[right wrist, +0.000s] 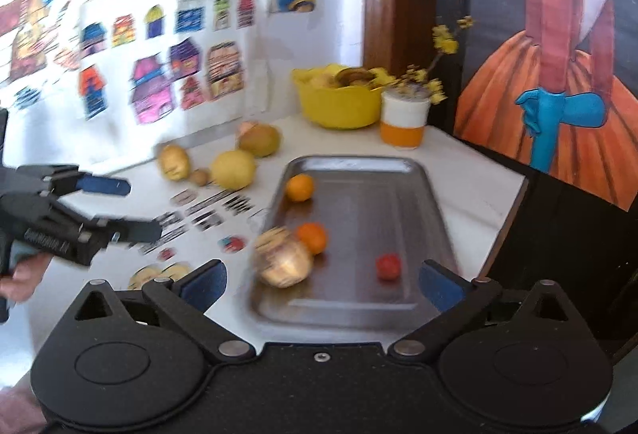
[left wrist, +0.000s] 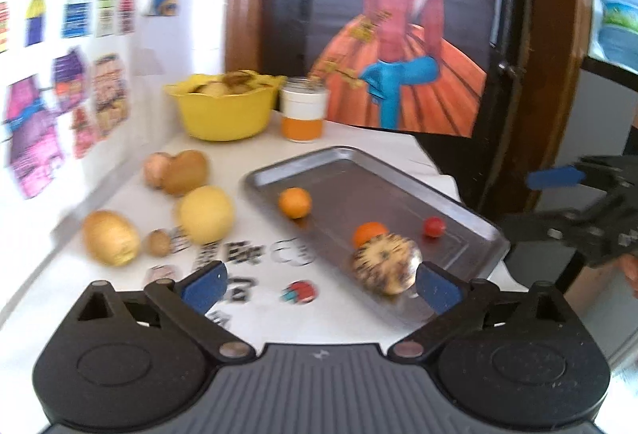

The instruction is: Organize fruits

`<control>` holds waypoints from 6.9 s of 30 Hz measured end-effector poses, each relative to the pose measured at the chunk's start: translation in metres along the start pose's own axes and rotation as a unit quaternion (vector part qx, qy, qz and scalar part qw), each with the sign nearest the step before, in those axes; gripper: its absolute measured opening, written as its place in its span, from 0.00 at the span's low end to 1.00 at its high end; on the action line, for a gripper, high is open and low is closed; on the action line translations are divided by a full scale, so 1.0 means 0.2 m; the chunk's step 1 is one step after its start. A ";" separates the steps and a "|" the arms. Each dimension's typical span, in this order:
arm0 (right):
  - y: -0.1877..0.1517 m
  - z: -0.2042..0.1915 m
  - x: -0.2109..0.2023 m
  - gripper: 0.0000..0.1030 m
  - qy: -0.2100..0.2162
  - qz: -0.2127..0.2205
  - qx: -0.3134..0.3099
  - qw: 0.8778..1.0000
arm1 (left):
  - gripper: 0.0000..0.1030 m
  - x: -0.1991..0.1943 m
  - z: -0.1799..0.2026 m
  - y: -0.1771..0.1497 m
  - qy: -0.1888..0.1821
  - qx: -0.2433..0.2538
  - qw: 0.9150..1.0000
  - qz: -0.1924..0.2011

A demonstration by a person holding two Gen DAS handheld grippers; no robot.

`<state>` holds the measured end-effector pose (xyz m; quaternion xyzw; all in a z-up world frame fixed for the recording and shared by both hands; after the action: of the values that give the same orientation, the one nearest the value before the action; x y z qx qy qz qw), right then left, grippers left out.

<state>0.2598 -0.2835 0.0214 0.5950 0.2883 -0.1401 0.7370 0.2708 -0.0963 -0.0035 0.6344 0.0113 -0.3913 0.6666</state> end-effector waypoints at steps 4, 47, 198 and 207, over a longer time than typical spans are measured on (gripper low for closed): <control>-0.06 -0.17 -0.08 0.99 0.018 -0.026 -0.023 0.999 | 0.99 -0.15 -0.11 -0.06 0.021 -0.021 1.000 0.002; 0.49 -0.78 0.49 0.99 0.022 0.037 -0.155 0.987 | 0.99 -0.42 -0.76 -0.07 0.123 -0.077 0.989 0.021; 0.02 -0.39 -1.24 0.99 -0.088 0.044 -0.022 0.995 | 0.99 -1.04 -0.09 -0.48 0.100 -0.120 0.988 0.014; 0.98 -0.33 -1.53 0.99 -0.065 0.107 -0.043 0.991 | 1.00 -1.41 -0.06 0.22 0.090 -0.064 0.991 0.075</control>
<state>0.1085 -0.2129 0.3500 0.5801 0.1804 -0.0863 0.7896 0.1052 0.0526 0.1748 0.6224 0.0491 -0.2799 0.7293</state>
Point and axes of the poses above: each gripper's, at about its wrist camera, not at the fingertips, and x roughly the way its jaws point, z to its right, y to its top, the point moved 10 cm from there along x, roughly the way its jaws point, and after that the axes turned 13 degrees about -y, right-handed, at the moved point
